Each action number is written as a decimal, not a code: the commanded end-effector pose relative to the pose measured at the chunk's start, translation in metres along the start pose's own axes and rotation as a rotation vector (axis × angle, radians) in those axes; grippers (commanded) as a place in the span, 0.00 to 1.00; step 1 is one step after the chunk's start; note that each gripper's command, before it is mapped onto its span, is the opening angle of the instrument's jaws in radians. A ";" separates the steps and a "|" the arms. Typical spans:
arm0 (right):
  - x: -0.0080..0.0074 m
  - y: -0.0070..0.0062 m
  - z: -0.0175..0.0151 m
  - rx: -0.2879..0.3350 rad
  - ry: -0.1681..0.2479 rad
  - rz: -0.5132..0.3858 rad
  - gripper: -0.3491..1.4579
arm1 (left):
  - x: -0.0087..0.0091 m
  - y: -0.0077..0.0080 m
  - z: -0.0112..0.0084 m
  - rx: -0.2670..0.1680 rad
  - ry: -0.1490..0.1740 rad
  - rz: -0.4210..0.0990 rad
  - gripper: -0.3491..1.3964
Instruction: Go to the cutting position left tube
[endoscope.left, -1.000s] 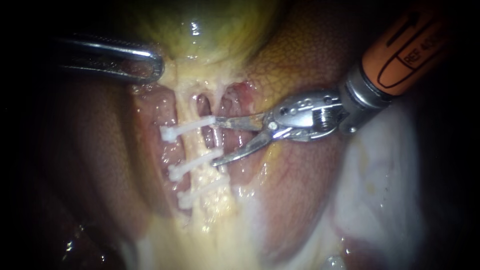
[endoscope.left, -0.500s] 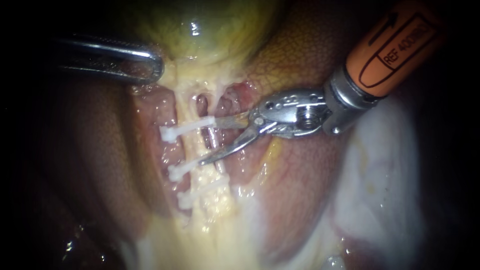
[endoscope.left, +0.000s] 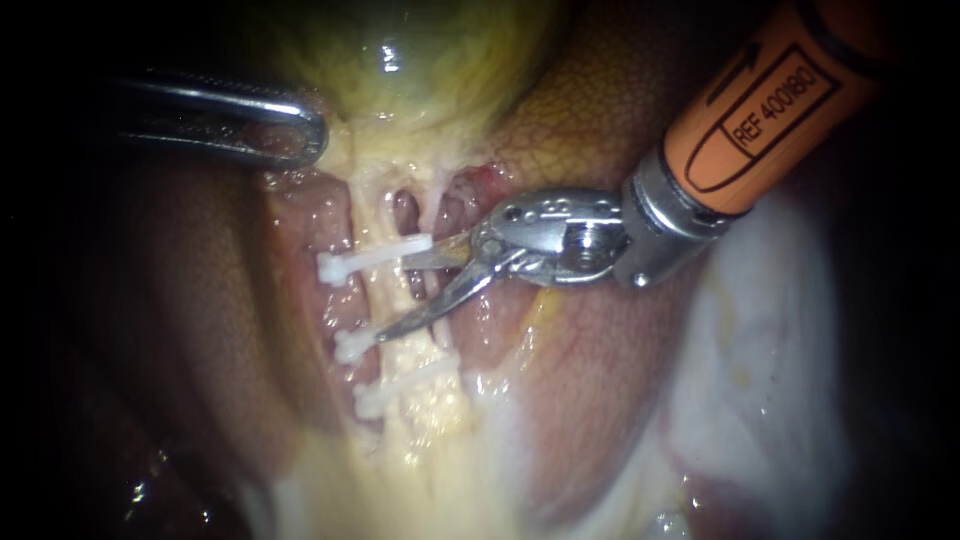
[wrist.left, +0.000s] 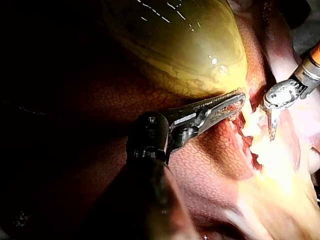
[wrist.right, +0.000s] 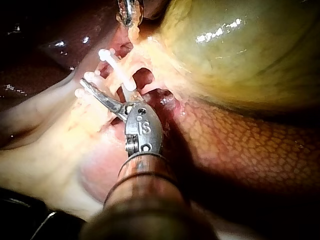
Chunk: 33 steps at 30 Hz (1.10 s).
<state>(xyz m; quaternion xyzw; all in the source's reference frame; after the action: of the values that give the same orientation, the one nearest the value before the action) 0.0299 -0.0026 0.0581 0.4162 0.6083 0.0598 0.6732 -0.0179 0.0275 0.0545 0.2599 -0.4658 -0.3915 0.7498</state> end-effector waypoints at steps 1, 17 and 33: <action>0.0001 0.0000 0.0002 0.005 0.010 -0.002 0.90 | 0.0000 0.0000 0.0000 0.000 0.000 0.000 0.00; 0.0006 0.0002 0.0018 0.050 0.102 0.000 0.86 | 0.0002 0.0001 0.0001 -0.001 0.000 0.001 0.00; 0.0027 -0.0021 0.0049 0.115 0.164 -0.003 0.85 | 0.0002 0.0002 0.0000 0.000 0.000 0.001 0.00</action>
<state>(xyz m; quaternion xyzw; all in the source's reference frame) 0.0340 -0.0048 0.0540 0.4475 0.6661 0.0582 0.5939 -0.0178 0.0274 0.0547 0.2592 -0.4658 -0.3912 0.7502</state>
